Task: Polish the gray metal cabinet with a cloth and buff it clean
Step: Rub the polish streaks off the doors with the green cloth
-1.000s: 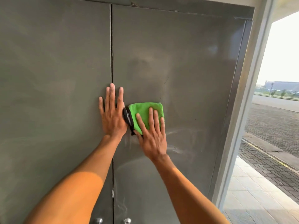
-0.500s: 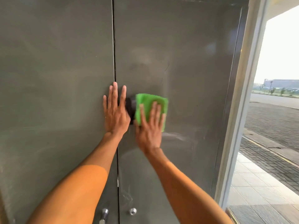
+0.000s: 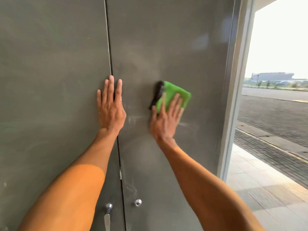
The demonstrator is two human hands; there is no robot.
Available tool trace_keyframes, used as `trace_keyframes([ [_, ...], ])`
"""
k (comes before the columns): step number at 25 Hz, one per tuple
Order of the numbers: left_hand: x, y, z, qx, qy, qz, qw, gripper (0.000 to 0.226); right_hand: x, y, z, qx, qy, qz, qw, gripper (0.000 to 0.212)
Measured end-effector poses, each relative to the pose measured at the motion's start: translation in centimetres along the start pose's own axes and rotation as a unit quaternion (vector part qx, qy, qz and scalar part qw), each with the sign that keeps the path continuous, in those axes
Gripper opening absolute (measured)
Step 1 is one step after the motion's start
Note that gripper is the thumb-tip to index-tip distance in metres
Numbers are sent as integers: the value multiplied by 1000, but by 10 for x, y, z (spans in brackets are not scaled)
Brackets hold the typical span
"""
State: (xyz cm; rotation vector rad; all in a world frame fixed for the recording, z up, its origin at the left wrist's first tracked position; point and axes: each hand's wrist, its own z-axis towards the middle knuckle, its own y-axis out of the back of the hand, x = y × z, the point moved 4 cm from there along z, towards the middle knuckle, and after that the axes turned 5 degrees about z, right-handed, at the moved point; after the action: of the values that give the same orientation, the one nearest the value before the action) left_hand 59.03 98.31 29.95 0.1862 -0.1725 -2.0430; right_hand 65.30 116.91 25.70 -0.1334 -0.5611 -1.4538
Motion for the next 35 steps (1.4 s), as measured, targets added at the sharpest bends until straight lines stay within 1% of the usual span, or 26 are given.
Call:
trace_keyframes([
  [2, 5, -2, -10, -1, -21, 0, 1000, 64, 48, -20, -41, 69, 187, -18, 980, 63],
  [3, 11, -2, -16, 2, -29, -4, 1000, 63, 56, -26, -57, 94, 248, -24, 964, 63],
  [5, 16, 0, -26, 5, -25, 6, 1000, 63, 32, -22, -48, 76, 301, -13, 950, 61],
  [6, 17, 0, -30, 1, -21, 12, 1000, 63, 7, -17, -39, 57, 272, -12, 960, 61],
  [7, 18, 0, -31, -4, -20, 12, 1000, 63, -23, -9, -30, 28, 198, -24, 979, 61],
  [8, 18, -1, -31, -9, -20, 9, 1000, 62, -56, 2, -21, 0, 91, -27, 995, 61],
  [10, 18, -1, -32, -22, -17, 10, 1000, 60, -104, 17, -13, -23, -111, 14, 993, 64],
  [12, 12, -5, -36, -39, 6, 2, 999, 58, -102, 12, -16, -32, -188, 44, 981, 66],
  [13, 9, -6, -40, -48, 24, -4, 999, 57, -84, 7, -20, -39, -170, 43, 984, 64],
  [14, 6, -8, -45, -53, 40, -5, 998, 57, -59, -2, -29, -41, -112, 36, 992, 62],
  [16, 2, -16, -57, -49, 46, 2, 998, 58, -5, -28, -65, 1, 79, -6, 997, 60],
  [18, 7, -19, -64, -38, 26, 14, 999, 61, 20, -42, -96, 61, 241, -20, 968, 63],
  [19, 9, -20, -67, -39, 16, 18, 999, 62, 13, -40, -92, 59, 291, -5, 955, 64],
  [20, 11, -20, -70, -48, 8, 19, 999, 60, -5, -35, -82, 45, 309, 11, 950, 65],
  [21, 11, -19, -70, -59, 5, 15, 998, 57, -32, -28, -70, 27, 278, 12, 960, 66],
  [22, 11, -19, -71, -67, 5, 12, 998, 56, -64, -18, -59, -2, 207, 3, 978, 65],
  [24, 8, -17, -73, -71, 5, 12, 997, 55, -130, 6, -43, -45, -9, 16, 999, 63],
  [26, 7, -18, -81, -69, 5, 16, 997, 56, -152, 11, -41, -36, -161, 50, 985, 67],
  [27, 8, -20, -86, -66, 9, 13, 998, 56, -143, 6, -45, -37, -192, 58, 979, 67],
  [28, 8, -21, -92, -63, 14, 11, 998, 57, -124, 0, -52, -37, -183, 60, 981, 66],
  [29, 8, -23, -99, -57, 16, 11, 998, 58, -98, -9, -63, -35, -131, 55, 989, 64],
  [31, 9, -26, -112, -49, 6, 14, 999, 61, -39, -36, -102, 0, 73, 9, 997, 61],
  [32, 12, -28, -121, -47, -4, 13, 999, 61, -17, -50, -130, 38, 182, -12, 982, 60],
  [33, 16, -29, -130, -46, -9, 13, 999, 60, -10, -59, -150, 65, 258, -19, 964, 62],
  [34, 19, -29, -139, -48, -10, 16, 999, 59, -16, -61, -153, 61, 308, -10, 950, 63],
  [35, 21, -28, -147, -51, -8, 22, 998, 60, -29, -57, -145, 37, 325, 10, 945, 64],
])
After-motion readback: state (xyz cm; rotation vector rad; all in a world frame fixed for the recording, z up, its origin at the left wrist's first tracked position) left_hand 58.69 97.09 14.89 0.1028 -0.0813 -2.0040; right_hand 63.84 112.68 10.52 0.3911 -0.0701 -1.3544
